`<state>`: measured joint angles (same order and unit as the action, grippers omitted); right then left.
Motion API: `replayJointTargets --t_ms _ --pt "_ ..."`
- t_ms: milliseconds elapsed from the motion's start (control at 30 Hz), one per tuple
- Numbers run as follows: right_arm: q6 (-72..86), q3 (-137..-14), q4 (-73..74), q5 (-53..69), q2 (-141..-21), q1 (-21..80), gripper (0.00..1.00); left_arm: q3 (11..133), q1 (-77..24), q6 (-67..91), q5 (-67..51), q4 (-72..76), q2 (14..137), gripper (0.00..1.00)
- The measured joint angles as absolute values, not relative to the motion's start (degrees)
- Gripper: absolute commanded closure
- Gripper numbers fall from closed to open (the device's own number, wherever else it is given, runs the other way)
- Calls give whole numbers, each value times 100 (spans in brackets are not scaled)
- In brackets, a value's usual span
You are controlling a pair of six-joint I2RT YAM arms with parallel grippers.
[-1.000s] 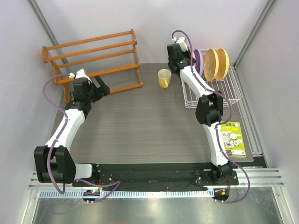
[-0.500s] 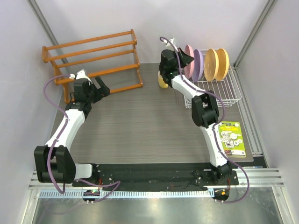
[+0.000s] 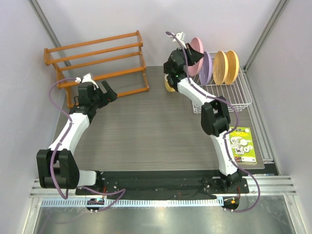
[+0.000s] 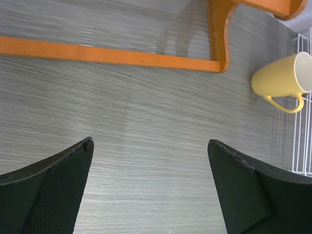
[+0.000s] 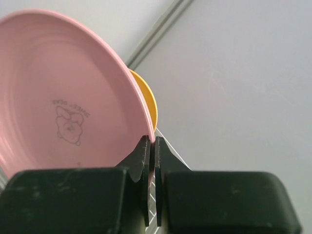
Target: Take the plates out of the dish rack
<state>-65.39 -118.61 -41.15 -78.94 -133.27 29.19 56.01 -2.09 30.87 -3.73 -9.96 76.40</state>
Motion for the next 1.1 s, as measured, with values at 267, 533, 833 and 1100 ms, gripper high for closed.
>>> replayJointTargets --t_ms 267,533,833,1100 --pt "-4029 -11795 -1118 -7671 -11618 3363 99 5601 -213 3114 -902 -797 7738 1" --pt "-963 -11430 2082 -6163 -10090 3540 95 5518 -351 3216 -1356 -248 7736 0" --pt "1256 -9546 3249 -3656 -9273 3531 95 4834 -1079 3446 -1452 541 7363 1" --pt "2115 -8329 3168 -2414 -9120 3557 95 4313 -1704 3603 -1269 1184 7096 1"
